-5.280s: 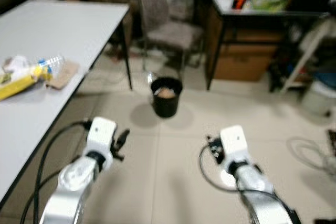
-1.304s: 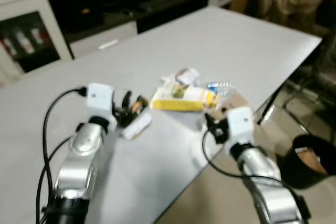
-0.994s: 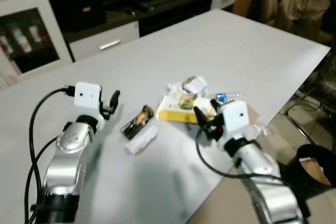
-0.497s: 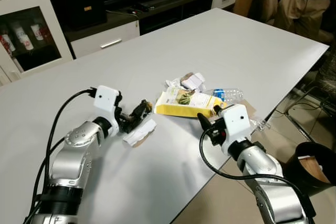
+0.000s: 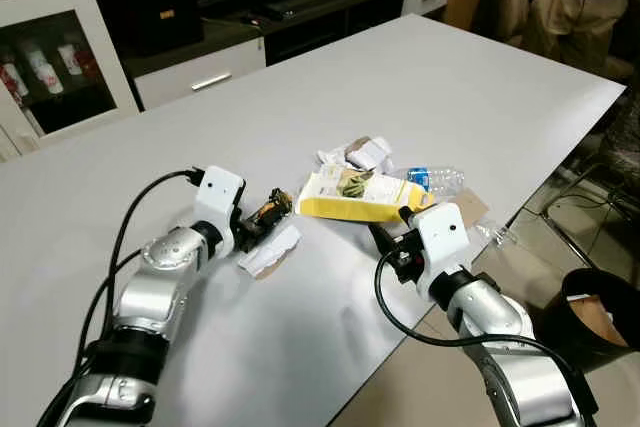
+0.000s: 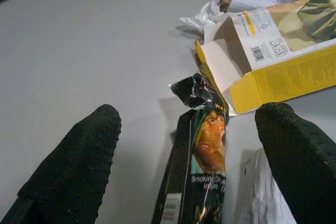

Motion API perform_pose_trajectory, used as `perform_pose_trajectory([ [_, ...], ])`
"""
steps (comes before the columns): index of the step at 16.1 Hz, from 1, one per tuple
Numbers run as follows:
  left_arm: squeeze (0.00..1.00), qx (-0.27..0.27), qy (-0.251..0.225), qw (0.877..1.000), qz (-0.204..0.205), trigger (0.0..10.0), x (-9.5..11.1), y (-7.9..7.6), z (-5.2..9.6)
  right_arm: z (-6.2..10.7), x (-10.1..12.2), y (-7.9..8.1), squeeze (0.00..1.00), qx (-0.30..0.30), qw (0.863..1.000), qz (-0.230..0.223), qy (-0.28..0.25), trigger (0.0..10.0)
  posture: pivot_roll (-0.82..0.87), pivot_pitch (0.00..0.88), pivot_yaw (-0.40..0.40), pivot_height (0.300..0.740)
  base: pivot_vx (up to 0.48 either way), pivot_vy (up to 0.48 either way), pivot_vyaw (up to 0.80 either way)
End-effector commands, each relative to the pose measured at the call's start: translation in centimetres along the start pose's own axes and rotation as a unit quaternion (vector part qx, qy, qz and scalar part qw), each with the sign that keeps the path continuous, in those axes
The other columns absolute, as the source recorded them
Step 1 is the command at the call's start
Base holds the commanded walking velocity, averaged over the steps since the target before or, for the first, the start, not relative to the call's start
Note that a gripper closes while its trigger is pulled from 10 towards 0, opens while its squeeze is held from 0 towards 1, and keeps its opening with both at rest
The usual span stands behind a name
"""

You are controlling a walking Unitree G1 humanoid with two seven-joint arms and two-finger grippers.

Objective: Picking trash to rubbish bin

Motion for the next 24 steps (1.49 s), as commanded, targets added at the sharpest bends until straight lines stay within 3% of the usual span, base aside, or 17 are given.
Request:
perform_pose_trajectory([
  [1,1.0,-0.005,-0.01,1.0,0.005,10.0,0.6,-0.1,-0.4,0.1,0.1,0.0,0.0,0.004,1.0,-0.001,0.002,10.0,-0.06,0.0,0.014,0.74,0.0,0.0,0.0],
  [2,1.0,-0.005,-0.008,1.0,0.018,10.0,0.3,-0.1,-0.6,0.0,0.0,0.1,0.0,0.006,1.0,0.0,0.003,10.0,-0.07,0.0,0.013,0.74,0.0,0.0,0.0],
  [9,1.0,0.02,0.018,1.0,0.004,10.0,-1.2,0.5,-1.6,0.0,0.1,0.6,0.0,0.011,1.0,0.002,0.001,10.0,-0.08,0.0,0.022,0.74,0.0,0.0,0.0],
  [10,1.0,0.018,0.023,1.0,-0.004,9.3,-1.4,0.5,-1.7,0.0,0.0,0.6,0.0,0.011,1.0,0.003,0.002,10.0,-0.08,0.0,0.025,0.74,0.0,0.0,0.0],
  [11,0.71,0.016,0.025,1.0,-0.002,0.0,-1.6,0.4,-1.7,0.0,0.0,0.6,0.0,0.01,1.0,0.004,0.003,10.0,-0.08,0.0,0.024,0.74,0.0,0.0,0.0],
  [12,0.07,0.014,0.025,1.0,0.002,0.0,-1.7,0.3,-1.8,0.0,0.0,0.6,0.0,0.01,1.0,0.004,0.004,10.0,-0.08,0.0,0.024,0.74,0.0,0.0,0.0],
  [13,0.0,0.007,0.033,0.999,0.007,0.0,-2.2,0.1,-1.8,0.0,0.0,0.6,0.0,0.009,1.0,0.004,0.004,10.0,-0.08,0.0,0.021,0.74,0.0,0.0,0.0],
  [17,0.0,-0.01,0.04,0.998,0.037,0.0,-2.8,-0.6,-1.7,-0.1,0.0,0.9,0.0,0.016,1.0,0.001,0.004,10.0,-0.08,0.0,0.015,0.74,0.0,0.0,0.0],
  [24,0.0,0.001,0.041,0.998,0.04,0.0,-3.3,0.0,-1.3,-0.7,0.1,0.8,0.0,0.023,1.0,0.009,0.001,10.0,-0.07,0.0,0.01,0.74,0.0,0.0,0.0],
])
Point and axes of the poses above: a point about 5 cm out from each wrist's last joint towards the gripper, its own z axis pointing back from the gripper into the wrist, its own x axis along the axis of the wrist's last joint, y = z × x, the point moved 3 cm from there along -z, pointing out of the wrist towards the gripper
